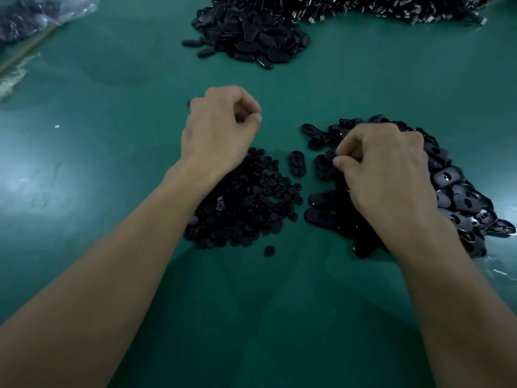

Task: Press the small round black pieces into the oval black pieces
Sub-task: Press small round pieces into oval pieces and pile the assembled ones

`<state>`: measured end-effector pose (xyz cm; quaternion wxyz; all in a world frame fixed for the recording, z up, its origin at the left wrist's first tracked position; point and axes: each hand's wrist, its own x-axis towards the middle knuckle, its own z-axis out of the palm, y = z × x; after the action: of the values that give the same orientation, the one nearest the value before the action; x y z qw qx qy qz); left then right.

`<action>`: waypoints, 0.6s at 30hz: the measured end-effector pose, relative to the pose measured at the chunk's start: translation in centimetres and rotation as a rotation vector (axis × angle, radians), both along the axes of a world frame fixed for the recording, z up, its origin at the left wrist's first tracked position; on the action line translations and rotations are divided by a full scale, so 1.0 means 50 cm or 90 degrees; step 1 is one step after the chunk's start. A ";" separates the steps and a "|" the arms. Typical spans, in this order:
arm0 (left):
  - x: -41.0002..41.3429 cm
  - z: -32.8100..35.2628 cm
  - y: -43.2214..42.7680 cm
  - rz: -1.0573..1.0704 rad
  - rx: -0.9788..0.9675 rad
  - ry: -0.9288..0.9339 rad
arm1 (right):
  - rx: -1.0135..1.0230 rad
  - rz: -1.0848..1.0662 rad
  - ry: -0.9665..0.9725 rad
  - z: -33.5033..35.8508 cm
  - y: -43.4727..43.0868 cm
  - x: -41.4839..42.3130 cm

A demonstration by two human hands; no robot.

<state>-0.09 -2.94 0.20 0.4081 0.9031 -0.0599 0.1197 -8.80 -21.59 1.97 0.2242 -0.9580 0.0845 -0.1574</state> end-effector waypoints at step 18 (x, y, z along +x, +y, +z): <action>-0.083 -0.006 -0.016 -0.208 -0.248 0.035 | 0.470 0.184 -0.168 -0.027 0.026 0.029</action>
<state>-4.23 -3.74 -0.10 0.5900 0.7886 -0.1696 0.0370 -7.37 -20.29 0.62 0.5812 -0.7871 -0.0294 -0.2047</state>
